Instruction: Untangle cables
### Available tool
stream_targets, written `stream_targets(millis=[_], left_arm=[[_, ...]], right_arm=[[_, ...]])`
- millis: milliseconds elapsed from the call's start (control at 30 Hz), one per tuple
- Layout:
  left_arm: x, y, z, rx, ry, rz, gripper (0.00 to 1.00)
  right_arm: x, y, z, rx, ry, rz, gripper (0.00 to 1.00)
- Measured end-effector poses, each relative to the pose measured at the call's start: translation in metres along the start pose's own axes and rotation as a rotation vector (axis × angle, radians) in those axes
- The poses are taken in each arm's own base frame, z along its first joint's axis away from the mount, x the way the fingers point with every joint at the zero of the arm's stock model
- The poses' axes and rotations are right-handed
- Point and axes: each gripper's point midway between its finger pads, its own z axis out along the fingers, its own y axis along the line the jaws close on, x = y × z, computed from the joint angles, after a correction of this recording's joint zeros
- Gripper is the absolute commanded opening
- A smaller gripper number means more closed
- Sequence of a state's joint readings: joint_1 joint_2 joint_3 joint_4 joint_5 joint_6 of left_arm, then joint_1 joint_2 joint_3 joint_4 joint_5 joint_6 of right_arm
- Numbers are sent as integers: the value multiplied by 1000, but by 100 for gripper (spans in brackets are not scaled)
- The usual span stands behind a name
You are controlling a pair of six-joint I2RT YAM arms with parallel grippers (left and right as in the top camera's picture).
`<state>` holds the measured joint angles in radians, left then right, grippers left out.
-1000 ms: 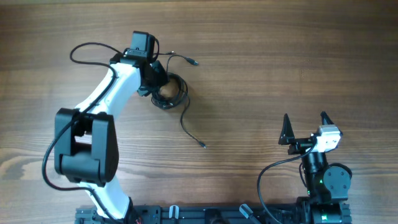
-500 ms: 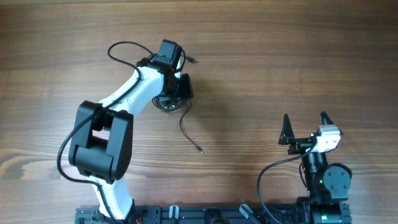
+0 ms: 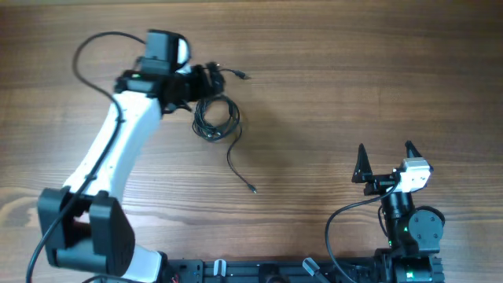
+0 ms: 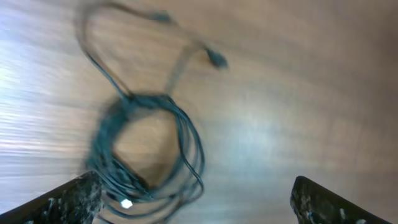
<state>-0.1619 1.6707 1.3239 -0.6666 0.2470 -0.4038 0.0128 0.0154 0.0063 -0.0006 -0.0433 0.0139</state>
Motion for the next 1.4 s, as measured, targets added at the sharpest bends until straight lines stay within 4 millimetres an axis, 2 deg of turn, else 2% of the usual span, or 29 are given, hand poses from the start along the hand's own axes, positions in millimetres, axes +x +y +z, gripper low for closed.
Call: stream_targets(millis=[133,233,467,500,600,767,1000,1200,1267,1367,1400], left_arm=[[-11,27,-4,-56,-24,-49,100],[-10,34,0,-80,-15,-60,100],[11,57,39,-150,93,-84,99],[17,61,49,-163,120,-88,97],[30,68,67,-184,176,-90,83],[47,67,85,-199,234,-73,77],[64,47,96,-191,268,-15,64],[74,32,99,-177,281,27,69],[76,28,100,-172,282,38,76],[76,24,101,-166,276,50,95],[75,23,101,-165,272,44,97]], right_arm=[[0,0,0,0,0,0,100],[0,0,0,0,0,0,100],[0,0,0,0,0,0,100],[0,0,0,0,0,0,100],[0,0,0,0,0,0,100],[0,0,0,0,0,0,100],[0,0,0,0,0,0,100],[0,0,0,0,0,0,100],[0,0,0,0,0,0,100],[0,0,0,0,0,0,100],[0,0,0,0,0,0,100]])
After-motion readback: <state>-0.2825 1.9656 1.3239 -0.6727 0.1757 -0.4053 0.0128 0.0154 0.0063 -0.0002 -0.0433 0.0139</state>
